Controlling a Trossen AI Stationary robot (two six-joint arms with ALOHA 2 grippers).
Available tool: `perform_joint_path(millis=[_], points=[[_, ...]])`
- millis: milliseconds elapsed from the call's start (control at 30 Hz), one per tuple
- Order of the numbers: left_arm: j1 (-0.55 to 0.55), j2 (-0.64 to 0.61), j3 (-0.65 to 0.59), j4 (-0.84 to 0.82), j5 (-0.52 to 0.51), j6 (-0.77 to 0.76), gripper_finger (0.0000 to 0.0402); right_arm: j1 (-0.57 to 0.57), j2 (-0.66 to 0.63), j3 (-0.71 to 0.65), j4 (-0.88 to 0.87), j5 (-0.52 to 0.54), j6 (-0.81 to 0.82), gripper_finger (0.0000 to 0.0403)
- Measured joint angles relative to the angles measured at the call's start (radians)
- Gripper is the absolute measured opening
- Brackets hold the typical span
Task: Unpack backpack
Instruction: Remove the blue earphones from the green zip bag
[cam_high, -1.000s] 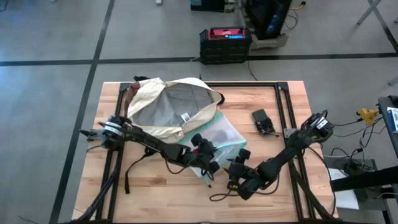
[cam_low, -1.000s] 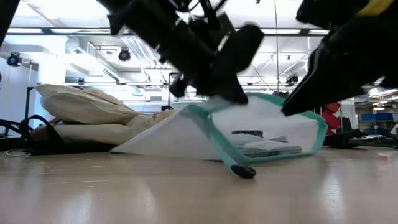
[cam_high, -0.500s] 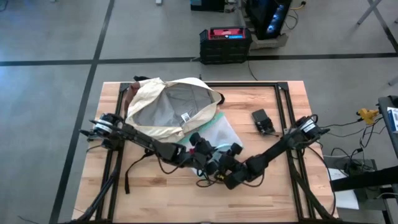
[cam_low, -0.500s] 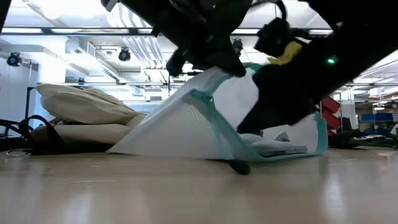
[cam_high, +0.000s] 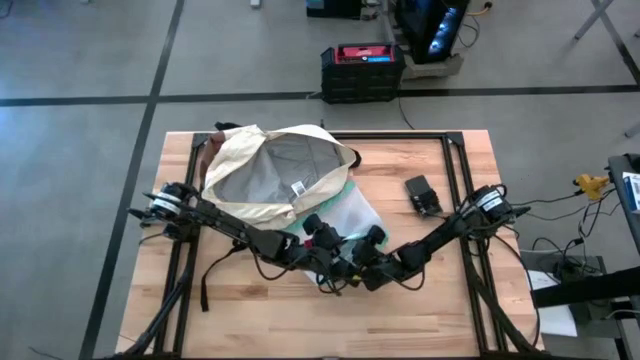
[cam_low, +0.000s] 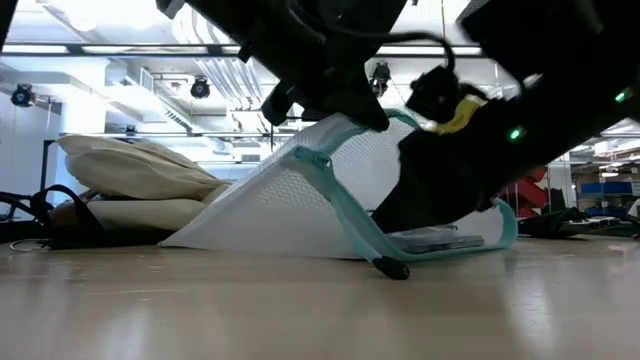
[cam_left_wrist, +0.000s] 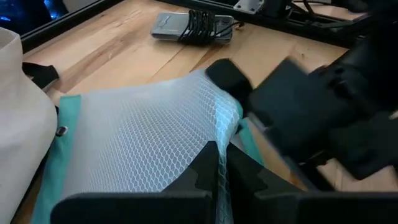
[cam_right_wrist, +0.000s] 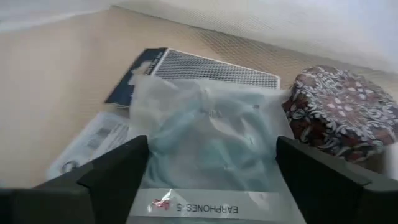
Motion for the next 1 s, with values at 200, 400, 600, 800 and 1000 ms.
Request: perform_joint_path(millis=[200,400,600,800,1000], points=[[-0.001,0.0,0.0,0.006,-0.002,0.0,0.0,-0.013,0.07,0.003,0.084,-0.019,-0.021,0.0305],[0.003,0.0,-0.007,-0.011,-0.038,-0.002,0.0,0.018,0.032,0.001,0.062,-0.051,-0.09,0.0105],[0.005,0.002,-0.013,-0.084,-0.097,-0.042,0.0,0.108,-0.138,-0.005,-0.076,-0.073,-0.183,0.003],[0.005,0.009,-0.025,-0.098,-0.119,-0.061,0.0,0.235,-0.353,-0.004,-0.428,-0.059,-0.101,0.0011],[0.003,0.01,-0.027,-0.1,-0.123,-0.055,0.0,0.377,-0.456,-0.013,-0.837,-0.176,0.083,0.0024]])
